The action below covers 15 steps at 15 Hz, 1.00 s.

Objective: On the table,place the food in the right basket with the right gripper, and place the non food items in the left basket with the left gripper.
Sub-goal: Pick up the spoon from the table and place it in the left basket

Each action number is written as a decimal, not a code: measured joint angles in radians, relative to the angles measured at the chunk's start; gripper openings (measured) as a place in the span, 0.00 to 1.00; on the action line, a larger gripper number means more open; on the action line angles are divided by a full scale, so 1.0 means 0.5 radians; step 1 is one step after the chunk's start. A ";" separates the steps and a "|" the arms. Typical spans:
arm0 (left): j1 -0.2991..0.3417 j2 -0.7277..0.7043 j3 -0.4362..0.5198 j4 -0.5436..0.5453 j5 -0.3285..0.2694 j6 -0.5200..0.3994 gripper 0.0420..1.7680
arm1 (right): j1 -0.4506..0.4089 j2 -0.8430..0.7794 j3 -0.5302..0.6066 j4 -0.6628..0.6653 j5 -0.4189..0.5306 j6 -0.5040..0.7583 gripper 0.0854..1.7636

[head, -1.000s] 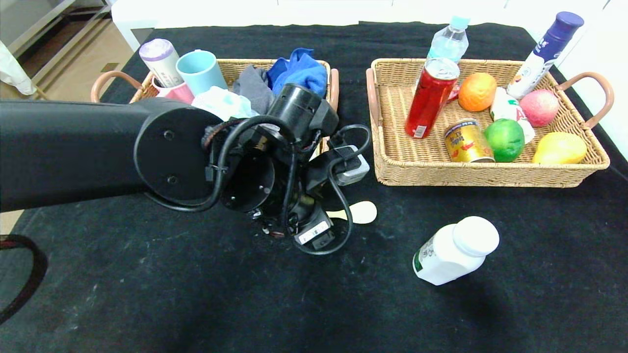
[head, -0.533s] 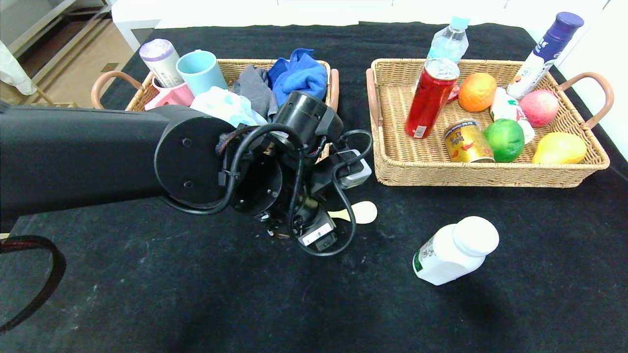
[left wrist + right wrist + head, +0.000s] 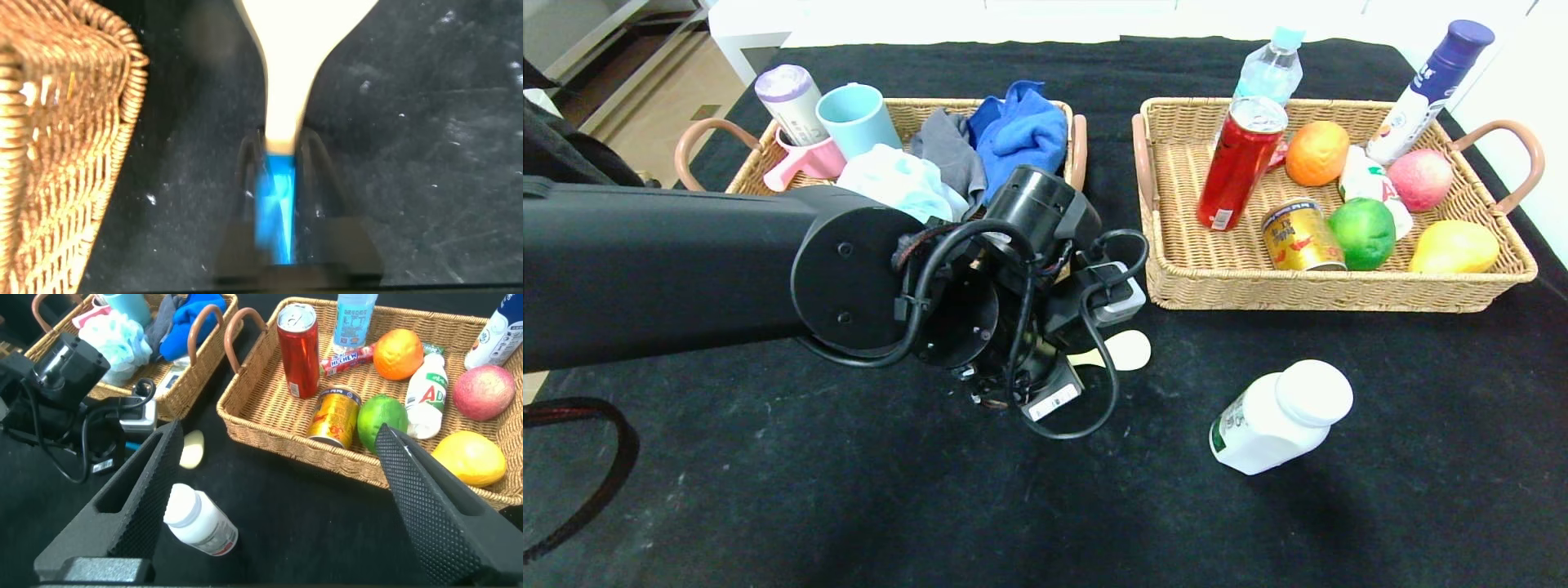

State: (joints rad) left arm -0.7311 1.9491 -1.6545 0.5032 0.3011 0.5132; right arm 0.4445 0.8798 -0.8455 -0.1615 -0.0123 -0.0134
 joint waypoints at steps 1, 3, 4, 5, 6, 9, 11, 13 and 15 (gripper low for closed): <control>0.000 -0.001 0.000 0.000 0.002 -0.001 0.10 | 0.000 0.000 0.003 0.000 0.000 -0.001 0.97; 0.000 0.000 0.004 0.000 0.002 -0.002 0.10 | 0.000 0.001 0.005 0.000 0.004 0.001 0.97; 0.000 0.000 0.008 -0.004 0.002 -0.003 0.10 | 0.001 0.001 0.006 0.000 0.024 0.000 0.97; -0.001 0.000 0.012 -0.005 0.002 -0.003 0.10 | 0.000 0.000 0.008 0.000 0.038 0.000 0.97; -0.001 0.000 0.014 -0.009 0.003 -0.004 0.10 | 0.000 0.000 0.009 -0.001 0.039 0.001 0.97; -0.006 -0.009 0.007 -0.004 0.002 -0.004 0.10 | 0.000 0.000 0.017 0.000 0.039 0.001 0.97; -0.023 -0.044 0.006 0.005 0.003 -0.003 0.10 | 0.000 0.001 0.019 0.000 0.039 0.001 0.97; -0.066 -0.111 0.011 0.010 0.003 -0.004 0.10 | 0.000 0.002 0.022 0.001 0.040 0.001 0.97; -0.094 -0.189 0.037 0.011 0.006 -0.006 0.10 | 0.000 0.007 0.027 0.001 0.039 0.001 0.97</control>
State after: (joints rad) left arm -0.7783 1.8549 -1.6360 0.5085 0.3040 0.5104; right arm 0.4445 0.8832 -0.8321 -0.1611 0.0072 -0.0130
